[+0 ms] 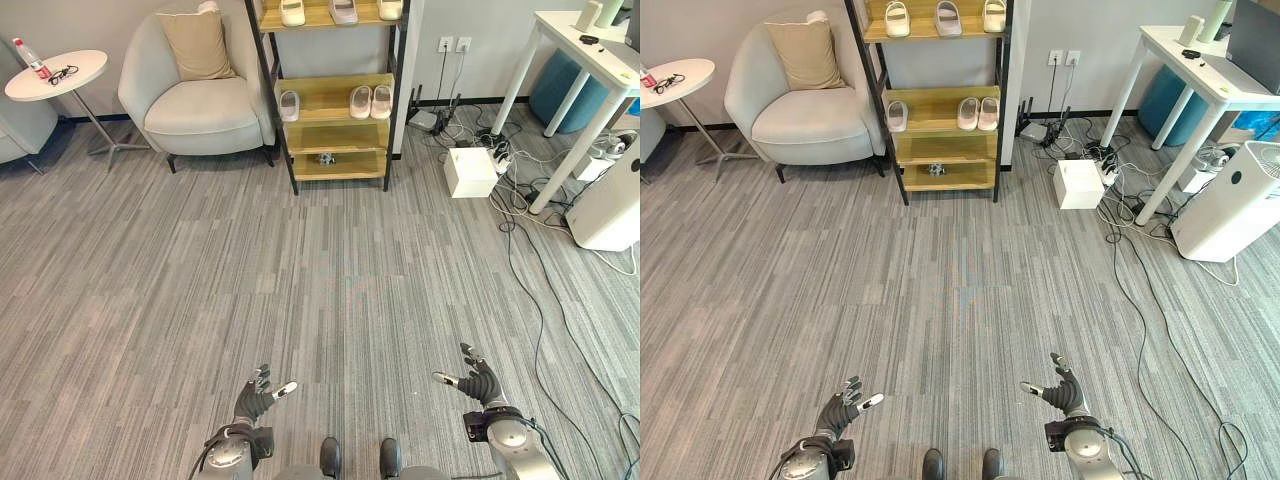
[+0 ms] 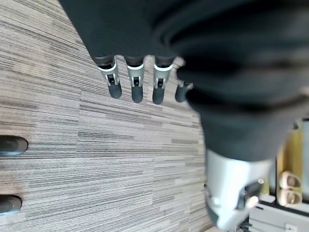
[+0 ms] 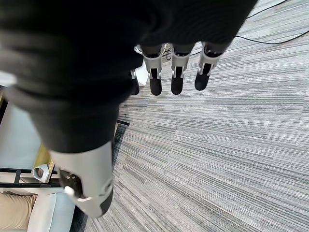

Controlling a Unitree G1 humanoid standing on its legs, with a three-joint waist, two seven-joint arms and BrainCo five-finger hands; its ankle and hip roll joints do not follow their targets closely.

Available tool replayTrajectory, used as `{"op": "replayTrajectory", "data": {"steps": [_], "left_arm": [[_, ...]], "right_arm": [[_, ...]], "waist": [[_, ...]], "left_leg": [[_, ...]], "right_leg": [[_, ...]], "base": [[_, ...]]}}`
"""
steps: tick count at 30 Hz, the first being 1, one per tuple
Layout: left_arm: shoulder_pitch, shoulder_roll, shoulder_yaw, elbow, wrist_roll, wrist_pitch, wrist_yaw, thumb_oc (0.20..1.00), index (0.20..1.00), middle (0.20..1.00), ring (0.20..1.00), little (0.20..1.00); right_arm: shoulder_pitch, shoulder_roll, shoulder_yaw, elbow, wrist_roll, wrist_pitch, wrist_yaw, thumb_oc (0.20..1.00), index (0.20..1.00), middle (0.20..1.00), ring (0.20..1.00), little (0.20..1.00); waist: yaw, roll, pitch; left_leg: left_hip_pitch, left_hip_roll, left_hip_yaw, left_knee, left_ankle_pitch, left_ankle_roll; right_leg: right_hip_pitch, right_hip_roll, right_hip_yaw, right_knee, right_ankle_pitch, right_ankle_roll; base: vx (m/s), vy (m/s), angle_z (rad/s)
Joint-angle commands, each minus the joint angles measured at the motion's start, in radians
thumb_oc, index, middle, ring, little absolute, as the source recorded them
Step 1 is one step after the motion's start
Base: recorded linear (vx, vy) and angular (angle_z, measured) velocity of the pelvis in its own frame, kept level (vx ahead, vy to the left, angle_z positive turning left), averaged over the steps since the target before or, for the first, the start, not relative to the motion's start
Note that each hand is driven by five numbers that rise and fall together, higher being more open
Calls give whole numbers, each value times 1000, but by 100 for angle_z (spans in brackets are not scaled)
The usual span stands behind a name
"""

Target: Arrange the slippers neatly on the shoe rack.

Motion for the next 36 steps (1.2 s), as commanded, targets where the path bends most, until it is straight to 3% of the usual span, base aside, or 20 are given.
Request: {"op": "replayTrajectory", "data": {"steps": [1, 21, 36], "left_arm": [[-58, 11, 32, -13, -11, -36, 6, 1000, 1000, 1000, 1000, 1000], [-94, 13, 18, -7, -14, -44, 3, 1000, 1000, 1000, 1000, 1000], [-122, 42, 41, -88, 7, -69, 43, 1000, 1000, 1000, 1000, 1000]], "right_arm": [[-21, -5, -15, -24, 4, -32, -15, 1000, 1000, 1000, 1000, 1000], [-49, 19, 7, 32, 25, -36, -6, 1000, 1000, 1000, 1000, 1000], [-95, 1, -8, -38, 26, -36, -41, 1000, 1000, 1000, 1000, 1000]], "waist": [[13, -26, -8], [1, -36, -21], [21, -64, 28]], "left_leg": [[4, 63, -12, -1, -93, -57], [32, 57, -3, -1, -115, -50], [-17, 36, -3, -1, -113, -31]], "right_leg": [[24, -81, 18, 1, -149, 100], [43, -80, 40, 1, -157, 95], [1, -102, 43, 1, -134, 115]], "base": [[0, 0, 0], [0, 0, 0], [19, 40, -1]]}}
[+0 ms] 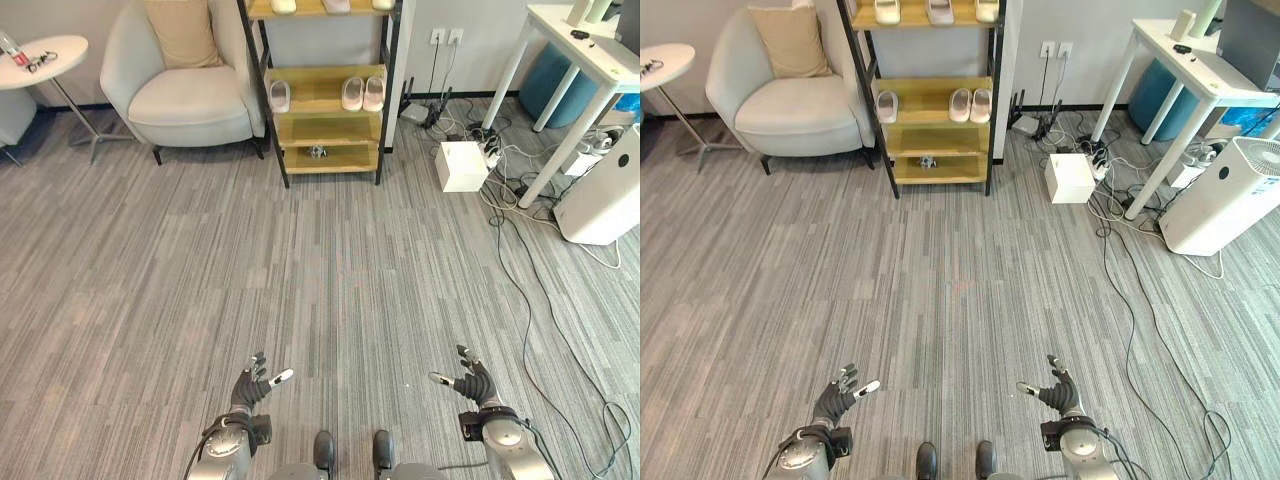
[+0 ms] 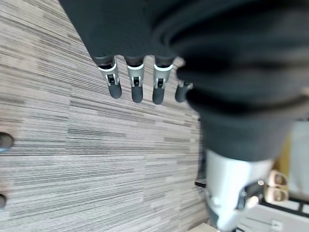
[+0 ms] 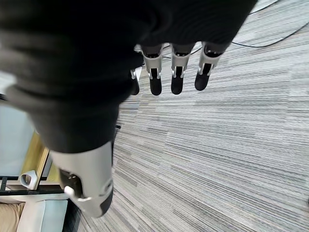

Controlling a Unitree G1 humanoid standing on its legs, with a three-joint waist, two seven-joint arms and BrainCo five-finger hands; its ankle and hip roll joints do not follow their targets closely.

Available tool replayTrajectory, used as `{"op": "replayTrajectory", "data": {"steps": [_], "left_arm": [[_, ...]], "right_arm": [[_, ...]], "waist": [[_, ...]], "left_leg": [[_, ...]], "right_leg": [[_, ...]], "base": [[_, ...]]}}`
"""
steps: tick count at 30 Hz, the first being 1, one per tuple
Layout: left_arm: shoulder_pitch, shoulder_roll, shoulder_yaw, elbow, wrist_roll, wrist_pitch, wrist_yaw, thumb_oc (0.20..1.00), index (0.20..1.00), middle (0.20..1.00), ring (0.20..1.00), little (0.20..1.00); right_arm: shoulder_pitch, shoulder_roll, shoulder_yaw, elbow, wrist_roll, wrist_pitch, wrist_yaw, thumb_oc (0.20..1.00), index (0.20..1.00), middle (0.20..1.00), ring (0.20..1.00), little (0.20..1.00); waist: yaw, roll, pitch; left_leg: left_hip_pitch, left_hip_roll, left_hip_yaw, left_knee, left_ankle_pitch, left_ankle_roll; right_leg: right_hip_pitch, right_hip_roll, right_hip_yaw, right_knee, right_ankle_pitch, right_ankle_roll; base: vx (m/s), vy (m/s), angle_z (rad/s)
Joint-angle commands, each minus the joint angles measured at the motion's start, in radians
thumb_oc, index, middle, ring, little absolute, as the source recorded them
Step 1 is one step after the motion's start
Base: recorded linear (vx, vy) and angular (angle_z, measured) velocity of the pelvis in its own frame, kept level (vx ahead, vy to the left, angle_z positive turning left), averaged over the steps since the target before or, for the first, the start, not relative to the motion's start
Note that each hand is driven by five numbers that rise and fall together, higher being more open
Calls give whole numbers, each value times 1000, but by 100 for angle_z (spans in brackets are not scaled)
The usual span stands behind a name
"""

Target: Arrange the slippers neatly on the shoe rack.

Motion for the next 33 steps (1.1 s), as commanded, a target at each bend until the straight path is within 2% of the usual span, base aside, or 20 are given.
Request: {"op": "replayTrajectory", "data": {"steps": [1, 3, 5, 6, 8, 10, 11, 15, 16, 18, 19, 20, 21, 23, 25, 27, 28, 31, 32, 33], "left_arm": [[-76, 39, 27, -30, 11, -69, 22, 1000, 1000, 1000, 1000, 1000], [-78, 49, 38, -44, 16, -71, 24, 1000, 1000, 1000, 1000, 1000], [-88, 55, 43, -42, 41, -70, 30, 1000, 1000, 1000, 1000, 1000], [-106, 51, 40, -45, 46, -74, 32, 1000, 1000, 1000, 1000, 1000], [-117, 50, 39, -42, 44, -77, 34, 1000, 1000, 1000, 1000, 1000], [-133, 52, 38, -37, 47, -78, 36, 1000, 1000, 1000, 1000, 1000], [-139, 51, 47, -27, 53, -85, 32, 1000, 1000, 1000, 1000, 1000], [-118, 46, 53, -34, 59, -85, 28, 1000, 1000, 1000, 1000, 1000], [-107, 39, 62, -32, 46, -86, 27, 1000, 1000, 1000, 1000, 1000], [-95, 36, 70, -41, 37, -86, 25, 1000, 1000, 1000, 1000, 1000], [-93, 34, 76, -44, 28, -87, 26, 1000, 1000, 1000, 1000, 1000], [-96, 32, 82, -56, 13, -83, 23, 1000, 1000, 1000, 1000, 1000], [-100, 31, 88, -54, 7, -86, 26, 1000, 1000, 1000, 1000, 1000], [-108, 28, 94, -55, -3, -90, 36, 1000, 1000, 1000, 1000, 1000], [-120, 27, 96, -54, -6, -90, 42, 1000, 1000, 1000, 1000, 1000], [-132, 21, 91, -52, -3, -91, 49, 1000, 1000, 1000, 1000, 1000], [-136, 20, 88, -53, 2, -90, 53, 1000, 1000, 1000, 1000, 1000], [-146, 19, 76, -53, 13, -86, 62, 1000, 1000, 1000, 1000, 1000], [-160, 23, 69, -39, 17, -88, 70, 1000, 1000, 1000, 1000, 1000], [-160, 26, 68, -39, 19, -89, 72, 1000, 1000, 1000, 1000, 1000]], "right_arm": [[-50, -19, -23, -55, 0, -36, -33, 1000, 1000, 1000, 1000, 1000], [-46, -17, -33, -58, -6, -33, -33, 1000, 1000, 1000, 1000, 1000], [-46, -17, -42, -59, -16, -26, -37, 1000, 1000, 1000, 1000, 1000], [-44, -25, -55, -64, -18, -27, -39, 1000, 1000, 1000, 1000, 1000], [-45, -33, -56, -64, -20, -26, -42, 1000, 1000, 1000, 1000, 1000], [-42, -43, -62, -60, -26, -19, -45, 1000, 1000, 1000, 1000, 1000], [-17, -56, -74, -59, -42, -11, -40, 1000, 1000, 1000, 1000, 1000], [21, -69, -85, -68, -52, -22, -29, 1000, 1000, 1000, 1000, 1000], [33, -71, -91, -74, -46, -33, -19, 1000, 1000, 1000, 1000, 1000], [42, -73, -90, -77, -41, -38, -12, 1000, 1000, 1000, 1000, 1000], [42, -73, -87, -78, -33, -47, -9, 1000, 1000, 1000, 1000, 1000], [37, -78, -87, -85, -21, -53, -4, 1000, 1000, 1000, 1000, 1000], [33, -80, -88, -87, -12, -55, -5, 1000, 1000, 1000, 1000, 1000], [27, -82, -88, -86, -10, -50, -12, 1000, 1000, 1000, 1000, 1000], [19, -82, -85, -82, -5, -50, -16, 1000, 1000, 1000, 1000, 1000], [12, -81, -84, -74, 6, -54, -25, 1000, 1000, 1000, 1000, 1000], [9, -83, -84, -70, 7, -55, -29, 1000, 1000, 1000, 1000, 1000], [1, -86, -86, -48, 8, -55, -52, 1000, 1000, 1000, 1000, 1000], [-4, -83, -89, -32, 12, -50, -67, 1000, 1000, 1000, 1000, 1000], [-2, -78, -91, -31, 14, -49, -67, 1000, 1000, 1000, 1000, 1000]], "waist": [[22, -30, 36], [24, -31, 53], [9, -16, 85], [-5, -17, 94], [-17, -18, 104], [-36, -30, 109], [-64, -32, 106], [-80, -36, 74], [-90, -23, 52], [-91, -15, 42], [-89, -9, 41], [-74, -14, 53], [-72, -18, 56], [-63, -35, 66], [-54, -42, 78], [-30, -58, 97], [-24, -53, 102], [2, -24, 112], [11, -25, 111], [13, -25, 107]], "left_leg": [[27, 32, -18, 15, -126, -19], [26, 27, -18, 29, -140, -6], [48, 37, -24, 30, -158, 6], [106, 31, -35, 3, -188, -4], [134, 28, -46, 1, -204, -11], [176, 21, -58, -1, -236, -23], [230, 40, -78, -1, -279, -43], [266, 64, -89, -1, -306, -55], [260, 101, -84, 63, -293, -76], [232, 117, -84, 135, -265, -88], [202, 123, -87, 210, -215, -100], [111, 108, -106, 382, -119, -112], [76, 100, -114, 451, -82, -120], [13, 97, -91, 528, -57, -122], [-43, 96, -71, 561, -86, -115], [-132, 78, -15, 444, -170, -81], [-166, 79, -7, 369, -150, -81], [-217, 115, 6, 116, -3, -101], [-241, 115, 30, 19, 29, -109], [-244, 115, 39, 14, 33, -110]], "right_leg": [[15, -110, 35, 99, -158, 121], [-75, -116, 39, 262, -162, 150], [-191, -115, 59, 474, -120, 183], [-249, -131, 11, 387, -112, 158], [-235, -134, -19, 297, -93, 153], [-266, -140, -48, 151, -51, 157], [-291, -121, -74, 33, 4, 172], [-251, -103, -64, 22, 25, 144], [-226, -77, -47, 31, 12, 122], [-204, -62, -46, 27, -2, 108], [-174, -45, -41, 20, -17, 92], [-122, -36, -29, 6, -43, 64], [-105, -34, -28, 2, -57, 53], [-75, -42, -27, 1, -81, 37], [-59, -45, -21, 1, -93, 32], [-11, -56, -11, 1, -129, 39], [3, -50, -8, 1, -138, 44], [67, -25, -11, 1, -191, 48], [108, -25, -14, 1, -220, 49], [121, -24, -12, 1, -225, 50]], "base": [[-36, 112, 2], [-23, 147, -9], [183, 120, -12], [320, 38, 1], [309, -72, 13], [467, -202, 19], [485, -229, 29], [366, -237, 48], [445, -355, 29], [253, -216, 31], [220, -242, 25], [286, -309, 1], [181, -207, -9], [185, -172, -21], [199, -127, -14], [286, -27, -4], [284, 51, -9], [317, 78, -29], [382, 108, -34], [410, 161, -21]]}}
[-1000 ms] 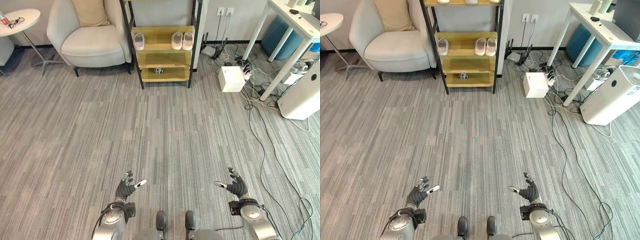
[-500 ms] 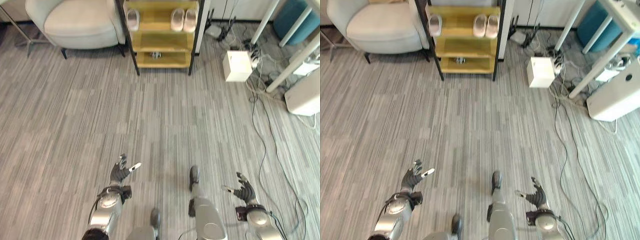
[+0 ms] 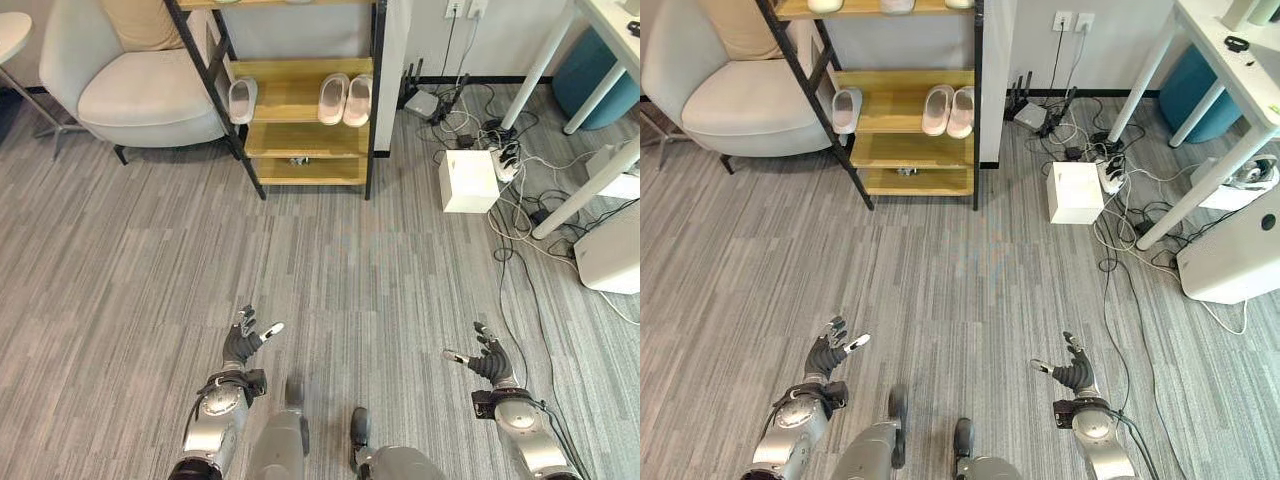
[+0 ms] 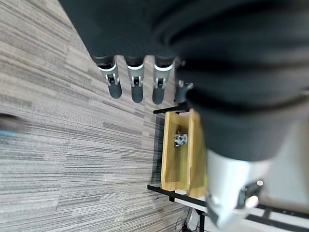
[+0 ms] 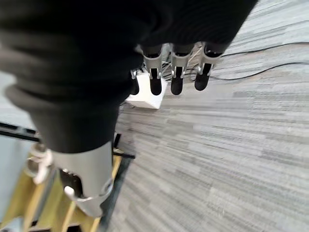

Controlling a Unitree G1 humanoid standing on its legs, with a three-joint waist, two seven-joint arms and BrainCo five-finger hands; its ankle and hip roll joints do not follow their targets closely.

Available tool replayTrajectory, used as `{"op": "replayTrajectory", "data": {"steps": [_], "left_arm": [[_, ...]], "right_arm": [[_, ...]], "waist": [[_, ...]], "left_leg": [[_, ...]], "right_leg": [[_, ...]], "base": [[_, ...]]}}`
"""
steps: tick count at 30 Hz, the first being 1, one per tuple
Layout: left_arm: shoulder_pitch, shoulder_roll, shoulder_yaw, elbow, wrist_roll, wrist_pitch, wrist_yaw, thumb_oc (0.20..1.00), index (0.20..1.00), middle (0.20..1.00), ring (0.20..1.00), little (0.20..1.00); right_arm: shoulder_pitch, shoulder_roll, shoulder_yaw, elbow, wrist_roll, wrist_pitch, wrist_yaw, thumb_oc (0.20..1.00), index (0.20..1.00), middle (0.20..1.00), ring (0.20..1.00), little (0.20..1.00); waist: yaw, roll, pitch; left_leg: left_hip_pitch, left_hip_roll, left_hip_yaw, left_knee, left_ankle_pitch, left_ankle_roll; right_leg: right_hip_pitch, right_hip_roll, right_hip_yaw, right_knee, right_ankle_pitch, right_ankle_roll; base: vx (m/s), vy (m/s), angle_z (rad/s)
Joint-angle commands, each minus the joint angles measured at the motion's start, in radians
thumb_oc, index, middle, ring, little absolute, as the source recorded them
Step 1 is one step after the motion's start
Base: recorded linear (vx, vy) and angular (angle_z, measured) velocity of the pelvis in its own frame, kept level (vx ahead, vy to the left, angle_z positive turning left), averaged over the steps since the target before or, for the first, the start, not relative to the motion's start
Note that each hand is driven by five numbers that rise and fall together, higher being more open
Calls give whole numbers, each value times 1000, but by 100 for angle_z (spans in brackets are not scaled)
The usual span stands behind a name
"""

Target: Arrange the slippers neatly on the shoe rack.

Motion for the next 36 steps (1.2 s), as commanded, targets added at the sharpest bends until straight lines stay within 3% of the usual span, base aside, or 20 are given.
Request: {"op": "replayTrajectory", "data": {"steps": [1, 2, 4, 8, 11, 13, 14, 17, 19, 20, 22, 24, 27, 28, 29, 30, 32, 34, 36], "left_arm": [[-48, 24, -8, -40, 15, -48, 33, 1000, 1000, 1000, 1000, 1000], [-41, 25, -9, -42, 20, -48, 33, 1000, 1000, 1000, 1000, 1000], [-24, 26, -9, -56, 19, -45, 33, 1000, 1000, 1000, 1000, 1000], [2, 42, -2, -74, 20, -37, 18, 1000, 1000, 1000, 1000, 1000], [4, 53, 6, -81, 20, -30, 19, 1000, 1000, 1000, 1000, 1000], [0, 67, 7, -91, 30, -29, 22, 1000, 1000, 1000, 1000, 1000], [-2, 66, 7, -88, 32, -30, 22, 1000, 1000, 1000, 1000, 1000], [-9, 63, 3, -89, 31, -34, 20, 1000, 1000, 1000, 1000, 1000], [-13, 62, -2, -94, 31, -34, 16, 1000, 1000, 1000, 1000, 1000], [-20, 60, -1, -90, 31, -34, 15, 1000, 1000, 1000, 1000, 1000], [-26, 60, -7, -92, 36, -39, 11, 1000, 1000, 1000, 1000, 1000], [-3, 47, -16, -106, 45, -41, -8, 1000, 1000, 1000, 1000, 1000], [-4, 40, -24, -113, 30, -35, -10, 1000, 1000, 1000, 1000, 1000], [-4, 40, -24, -113, 30, -35, -10, 1000, 1000, 1000, 1000, 1000], [-13, 42, -26, -110, 23, -37, -5, 1000, 1000, 1000, 1000, 1000], [-20, 42, -28, -108, 20, -33, -1, 1000, 1000, 1000, 1000, 1000], [-35, 44, -40, -108, 35, -25, 12, 1000, 1000, 1000, 1000, 1000], [-41, 44, -38, -104, 36, -27, 20, 1000, 1000, 1000, 1000, 1000], [-37, 43, -37, -107, 34, -32, 22, 1000, 1000, 1000, 1000, 1000]], "right_arm": [[30, -40, -27, -70, 31, -27, -36, 1000, 1000, 1000, 1000, 1000], [36, -35, -28, -72, 27, -29, -34, 1000, 1000, 1000, 1000, 1000], [39, -26, -25, -71, 19, -23, -31, 1000, 1000, 1000, 1000, 1000], [47, 7, -28, -69, 29, -15, -13, 1000, 1000, 1000, 1000, 1000], [50, 29, -21, -67, 29, -11, -3, 1000, 1000, 1000, 1000, 1000], [47, 39, -16, -71, 23, -9, 0, 1000, 1000, 1000, 1000, 1000], [46, 44, -14, -71, 22, -10, -1, 1000, 1000, 1000, 1000, 1000], [37, 43, -21, -72, 24, -10, -3, 1000, 1000, 1000, 1000, 1000], [30, 39, -20, -72, 27, -8, -8, 1000, 1000, 1000, 1000, 1000], [29, 38, -22, -72, 31, -6, -13, 1000, 1000, 1000, 1000, 1000], [37, 38, -23, -78, 27, -1, -12, 1000, 1000, 1000, 1000, 1000], [73, 19, -34, -90, 24, -20, 4, 1000, 1000, 1000, 1000, 1000], [67, -3, -39, -90, 34, -28, -1, 1000, 1000, 1000, 1000, 1000], [67, -3, -39, -89, 34, -28, -1, 1000, 1000, 1000, 1000, 1000], [63, -10, -48, -91, 47, -28, -7, 1000, 1000, 1000, 1000, 1000], [66, -13, -56, -86, 57, -30, -11, 1000, 1000, 1000, 1000, 1000], [60, -27, -57, -58, 62, -30, -35, 1000, 1000, 1000, 1000, 1000], [65, -29, -57, -52, 54, -22, -40, 1000, 1000, 1000, 1000, 1000], [72, -28, -56, -54, 49, -21, -34, 1000, 1000, 1000, 1000, 1000]], "waist": [[13, 23, 23], [11, 28, 13], [17, 20, -4], [33, -19, -37], [37, -27, -36], [30, -16, -21], [26, -7, -15], [5, 10, 3], [-11, 11, 13], [-25, 8, 20], [-39, 4, 20], [-52, 0, -11], [-45, -4, 4], [-46, -4, 3], [-34, -15, 17], [-27, -22, 20], [-1, -4, 23], [6, 2, 22], [4, 6, 14]], "left_leg": [[125, 35, 49, 4, 53, -13], [135, 39, 50, 8, 83, -12], [150, 31, 53, 19, 92, -5], [162, -2, 77, 68, 40, 32], [182, -24, 82, 85, -7, 61], [223, -34, 86, 81, -42, 86], [248, -31, 83, 69, -53, 89], [325, -37, 71, 38, -83, 87], [371, -46, 62, 27, -107, 82], [410, -49, 49, 26, -131, 74], [440, -46, 33, 25, -152, 64], [477, -13, 14, 127, -223, 32], [382, -13, -5, 352, -184, 9], [381, -13, -6, 354, -185, 9], [309, -14, -12, 425, -144, 7], [263, 3, 10, 366, -160, 14], [193, 78, 19, 107, -8, -9], [174, 96, 28, 25, 26, -24], [181, 103, 38, 18, 39, -28]], "right_leg": [[34, -93, 36, -4, -115, 59], [49, -96, 41, -4, -119, 64], [60, -116, 56, -4, -123, 70], [62, -174, 81, 35, -123, 104], [-16, -195, 88, 208, -116, 138], [-124, -207, 83, 404, -44, 167], [-167, -207, 68, 442, -25, 163], [-230, -205, 3, 370, -38, 144], [-247, -191, -30, 239, -20, 133], [-278, -180, -49, 129, 23, 139], [-283, -172, -42, 61, 47, 143], [-223, -152, -17, 64, 49, 104], [-164, -138, -14, 46, 22, 67], [-165, -138, -14, 46, 22, 67], [-130, -137, -7, 42, -5, 49], [-100, -147, -15, 34, -26, 53], [-40, -144, -33, 13, -67, 68], [-12, -150, -36, 10, -92, 76], [-5, -153, -35, 13, -93, 83]], "base": [[346, 201, -30], [323, 204, -43], [275, 195, -57], [262, 215, -25], [162, 191, 30], [162, 200, 41], [179, 139, 35], [239, 24, 17], [346, -80, 5], [396, -145, -6], [421, -180, 44], [547, -306, 92], [160, -144, 62], [128, -91, 16], [213, -47, -7], [368, 13, -7], [399, 189, 8], [247, 198, -14], [182, 192, -43]]}}
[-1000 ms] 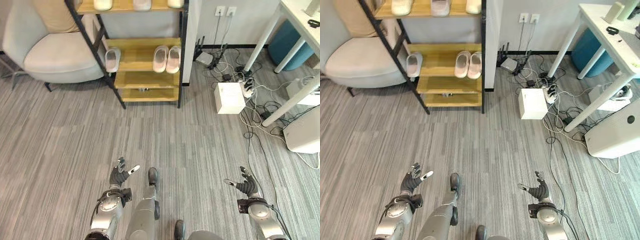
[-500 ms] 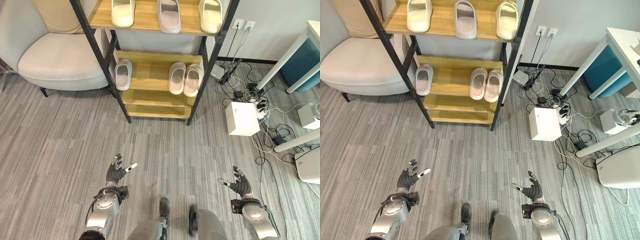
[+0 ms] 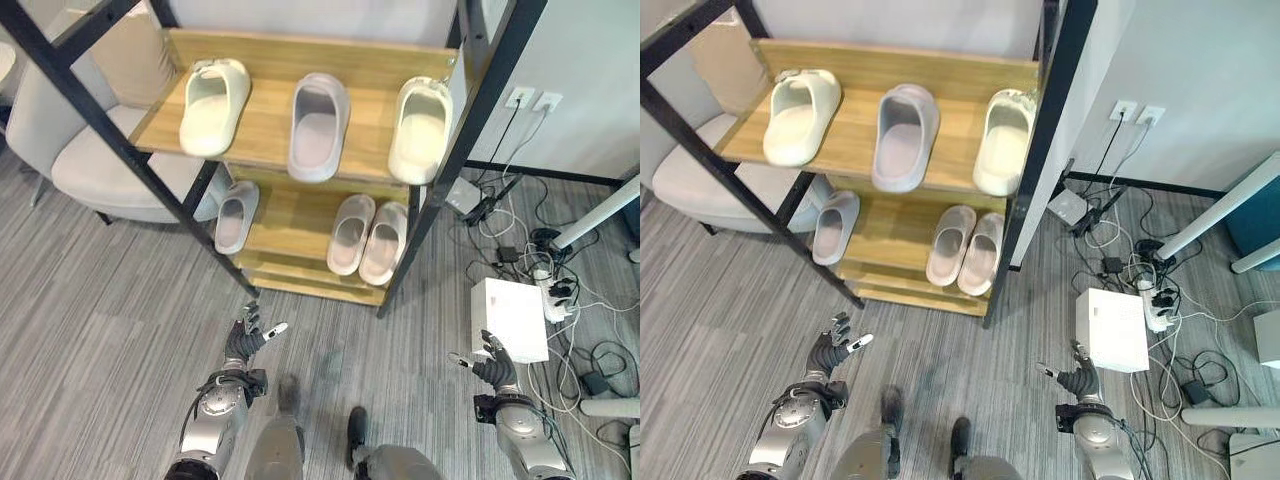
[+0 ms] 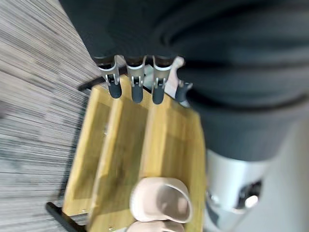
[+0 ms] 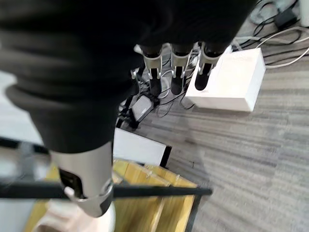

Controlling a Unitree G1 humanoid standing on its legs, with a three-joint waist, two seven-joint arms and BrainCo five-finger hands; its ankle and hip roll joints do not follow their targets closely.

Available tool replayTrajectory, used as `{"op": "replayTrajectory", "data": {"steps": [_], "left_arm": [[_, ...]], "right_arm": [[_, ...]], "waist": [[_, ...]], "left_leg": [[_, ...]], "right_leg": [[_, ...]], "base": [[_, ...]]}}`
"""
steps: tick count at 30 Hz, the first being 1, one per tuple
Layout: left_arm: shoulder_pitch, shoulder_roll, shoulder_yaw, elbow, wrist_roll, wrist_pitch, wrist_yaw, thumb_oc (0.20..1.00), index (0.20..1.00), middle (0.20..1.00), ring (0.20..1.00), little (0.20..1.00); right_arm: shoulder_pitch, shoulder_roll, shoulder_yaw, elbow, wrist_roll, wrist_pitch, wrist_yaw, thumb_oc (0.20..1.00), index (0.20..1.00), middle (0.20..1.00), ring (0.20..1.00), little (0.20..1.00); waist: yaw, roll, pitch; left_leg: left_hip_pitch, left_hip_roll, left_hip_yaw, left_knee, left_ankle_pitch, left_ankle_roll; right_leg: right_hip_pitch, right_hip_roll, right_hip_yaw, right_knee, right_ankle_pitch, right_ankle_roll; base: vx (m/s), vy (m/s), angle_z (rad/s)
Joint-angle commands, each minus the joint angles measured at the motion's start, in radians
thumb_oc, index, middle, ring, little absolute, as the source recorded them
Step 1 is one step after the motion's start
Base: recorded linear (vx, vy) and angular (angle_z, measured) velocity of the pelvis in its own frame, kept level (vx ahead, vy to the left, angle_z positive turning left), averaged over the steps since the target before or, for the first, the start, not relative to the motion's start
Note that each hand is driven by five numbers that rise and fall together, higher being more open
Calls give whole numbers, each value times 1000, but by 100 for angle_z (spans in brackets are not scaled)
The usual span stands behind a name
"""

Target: Arrange the slippers neatly on the shoe rack.

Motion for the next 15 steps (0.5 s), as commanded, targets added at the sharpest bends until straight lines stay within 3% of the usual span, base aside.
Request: {"op": "replayTrajectory", "data": {"steps": [1, 10, 15], "left_arm": [[-8, 10, 6, -46, 31, -44, 22, 1000, 1000, 1000, 1000, 1000], [8, 38, 18, -51, 32, -41, 18, 1000, 1000, 1000, 1000, 1000], [-15, 47, 24, -41, 32, -46, 25, 1000, 1000, 1000, 1000, 1000]], "right_arm": [[46, -51, -7, -70, 7, -23, -11, 1000, 1000, 1000, 1000, 1000], [24, 15, 29, -52, 11, -7, 14, 1000, 1000, 1000, 1000, 1000], [9, 33, 34, -53, 7, -5, 8, 1000, 1000, 1000, 1000, 1000]], "waist": [[6, 29, -14], [24, -20, -56], [27, -12, -52]], "left_leg": [[131, 10, 16, 17, 66, -19], [170, -66, 56, 40, -7, 36], [186, -77, 82, 26, -26, 51]], "right_leg": [[42, -152, -3, 17, -141, 110], [-2, -234, 50, 56, -107, 164], [-60, -249, 46, 118, -75, 184]], "base": [[262, 251, -63], [144, 210, -9], [-2, 75, 15]]}}
